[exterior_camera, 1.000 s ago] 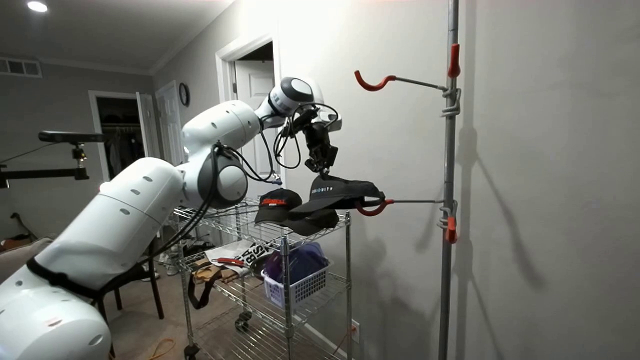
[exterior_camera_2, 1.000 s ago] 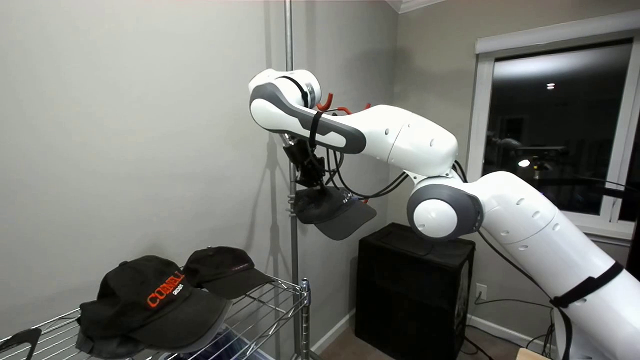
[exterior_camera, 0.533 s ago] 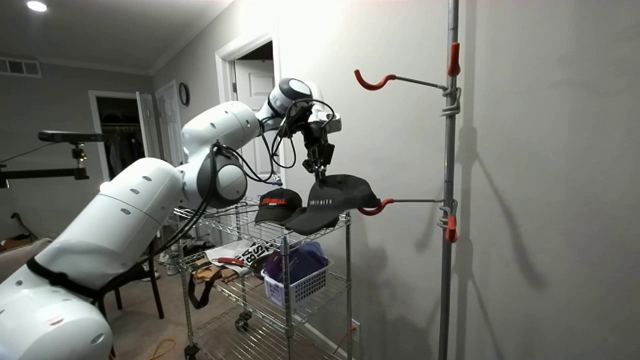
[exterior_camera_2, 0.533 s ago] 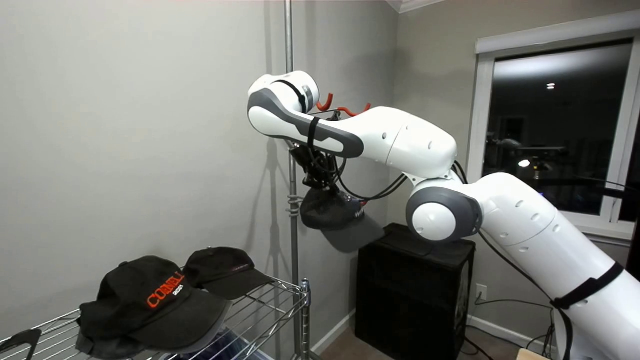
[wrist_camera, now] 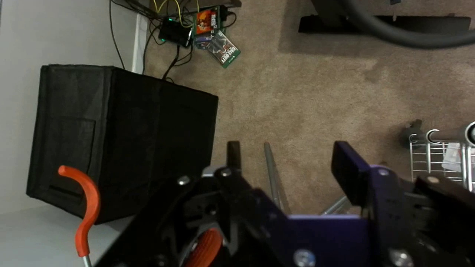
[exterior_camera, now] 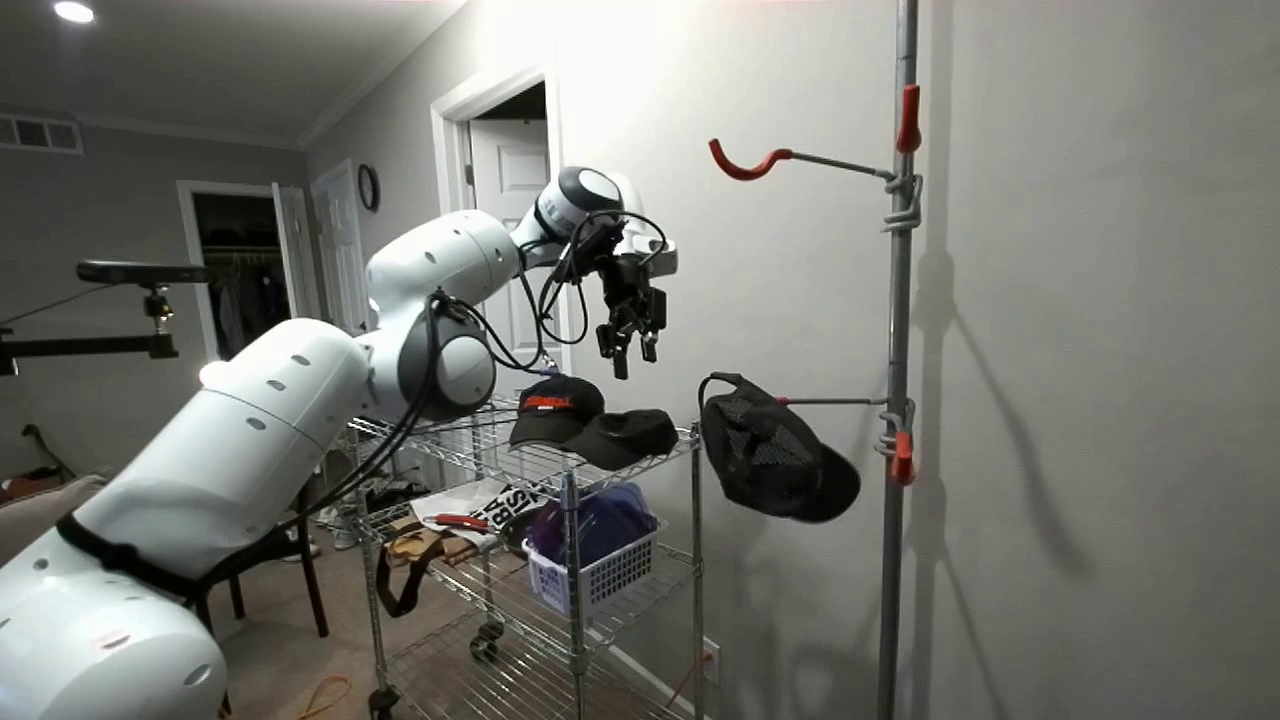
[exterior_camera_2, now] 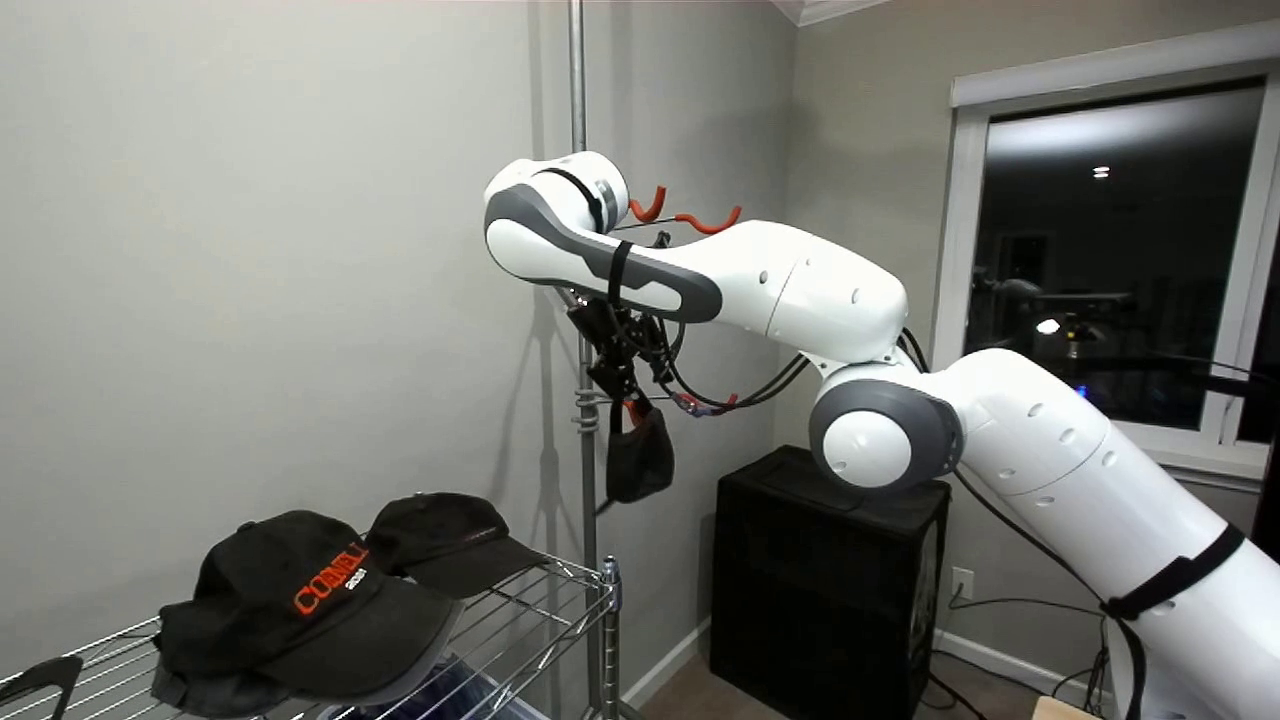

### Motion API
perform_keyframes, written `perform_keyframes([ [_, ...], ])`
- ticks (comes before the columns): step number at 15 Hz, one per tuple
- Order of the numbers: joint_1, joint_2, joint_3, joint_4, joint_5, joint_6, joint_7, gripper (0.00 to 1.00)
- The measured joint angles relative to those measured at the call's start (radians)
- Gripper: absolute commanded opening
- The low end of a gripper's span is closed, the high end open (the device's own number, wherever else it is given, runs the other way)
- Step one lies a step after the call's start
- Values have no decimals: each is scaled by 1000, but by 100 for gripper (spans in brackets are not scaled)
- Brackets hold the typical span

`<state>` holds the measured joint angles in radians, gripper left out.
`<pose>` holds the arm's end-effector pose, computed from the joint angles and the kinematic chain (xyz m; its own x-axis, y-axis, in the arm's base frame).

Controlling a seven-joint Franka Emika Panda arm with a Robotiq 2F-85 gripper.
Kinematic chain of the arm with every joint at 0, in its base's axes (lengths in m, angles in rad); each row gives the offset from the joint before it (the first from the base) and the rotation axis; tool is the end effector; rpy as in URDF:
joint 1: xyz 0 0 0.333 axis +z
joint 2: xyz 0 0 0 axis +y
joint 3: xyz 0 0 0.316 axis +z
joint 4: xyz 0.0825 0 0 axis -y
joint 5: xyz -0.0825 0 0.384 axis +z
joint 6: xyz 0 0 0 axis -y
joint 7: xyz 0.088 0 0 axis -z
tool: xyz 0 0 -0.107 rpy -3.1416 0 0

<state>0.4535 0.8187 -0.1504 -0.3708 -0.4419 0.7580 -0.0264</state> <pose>0.6131 0.1918 0.5949 0.9456 0.0004 -0.3253 0.1669 -0.8589 0.4842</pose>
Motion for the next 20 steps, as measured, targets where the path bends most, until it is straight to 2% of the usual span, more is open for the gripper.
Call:
perform_keyframes([
  [5, 0, 0, 56, 2, 77, 111, -1, 100],
  [14, 3, 0, 194, 4, 281, 312, -40, 100],
  [20, -5, 59, 224, 0, 334, 471, -77, 100],
])
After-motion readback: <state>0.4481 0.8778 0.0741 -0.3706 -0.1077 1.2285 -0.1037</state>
